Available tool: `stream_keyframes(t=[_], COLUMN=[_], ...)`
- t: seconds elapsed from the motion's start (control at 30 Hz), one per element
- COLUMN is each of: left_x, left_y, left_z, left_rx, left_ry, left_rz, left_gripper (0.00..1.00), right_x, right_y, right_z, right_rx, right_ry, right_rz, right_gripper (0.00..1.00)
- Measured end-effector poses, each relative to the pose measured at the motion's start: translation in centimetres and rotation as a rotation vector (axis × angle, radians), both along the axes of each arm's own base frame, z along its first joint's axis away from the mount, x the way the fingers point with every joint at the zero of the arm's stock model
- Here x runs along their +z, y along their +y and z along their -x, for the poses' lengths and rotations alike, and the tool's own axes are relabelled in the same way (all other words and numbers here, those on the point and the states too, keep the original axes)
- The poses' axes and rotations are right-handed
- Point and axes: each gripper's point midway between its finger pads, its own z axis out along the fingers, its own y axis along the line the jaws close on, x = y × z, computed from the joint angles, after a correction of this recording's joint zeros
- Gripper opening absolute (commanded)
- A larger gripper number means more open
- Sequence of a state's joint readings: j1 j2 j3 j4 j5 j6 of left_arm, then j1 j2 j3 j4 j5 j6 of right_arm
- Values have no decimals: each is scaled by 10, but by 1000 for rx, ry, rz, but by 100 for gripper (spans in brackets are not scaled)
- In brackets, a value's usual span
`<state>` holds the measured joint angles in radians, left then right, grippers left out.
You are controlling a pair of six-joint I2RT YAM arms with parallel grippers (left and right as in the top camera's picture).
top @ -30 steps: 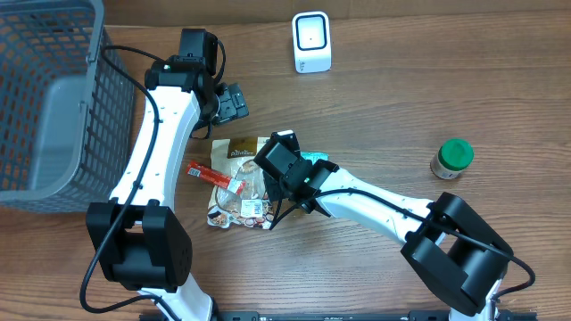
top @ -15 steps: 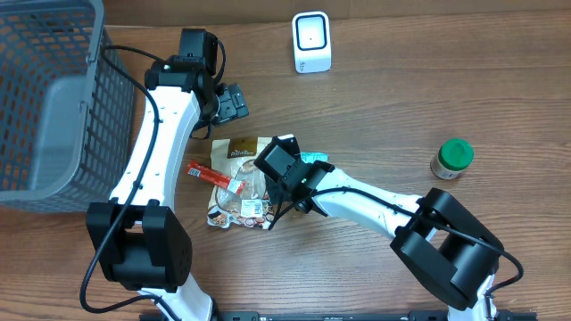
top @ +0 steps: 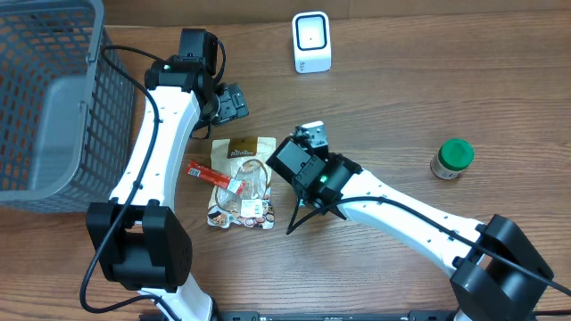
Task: Scan the item barcode
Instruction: 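Drag the orange pack right with the right gripper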
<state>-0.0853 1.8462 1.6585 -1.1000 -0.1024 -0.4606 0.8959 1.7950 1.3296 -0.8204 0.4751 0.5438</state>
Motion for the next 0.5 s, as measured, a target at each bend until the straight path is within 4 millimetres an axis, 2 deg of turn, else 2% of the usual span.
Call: stream_keyframes(t=[0.17,0.3,0.37,0.5], left_x=[0,0,0,0], left_y=[0,0,0,0], left_z=[0,0,0,0], left_rx=[0,0,0,0], left_ry=[0,0,0,0], left_rz=[0,0,0,0], left_gripper=[99,100,100,100], right_x=[-4,-23,-35,-56], right_y=[-35,-75,-97,-132], right_z=[-12,-19,-22,-19], right_rx=[-74,-153,-201,-265], right_ry=[-38,-25,-14,12], right_rz=[99,159,181,219], right_gripper=[17,18,22,22])
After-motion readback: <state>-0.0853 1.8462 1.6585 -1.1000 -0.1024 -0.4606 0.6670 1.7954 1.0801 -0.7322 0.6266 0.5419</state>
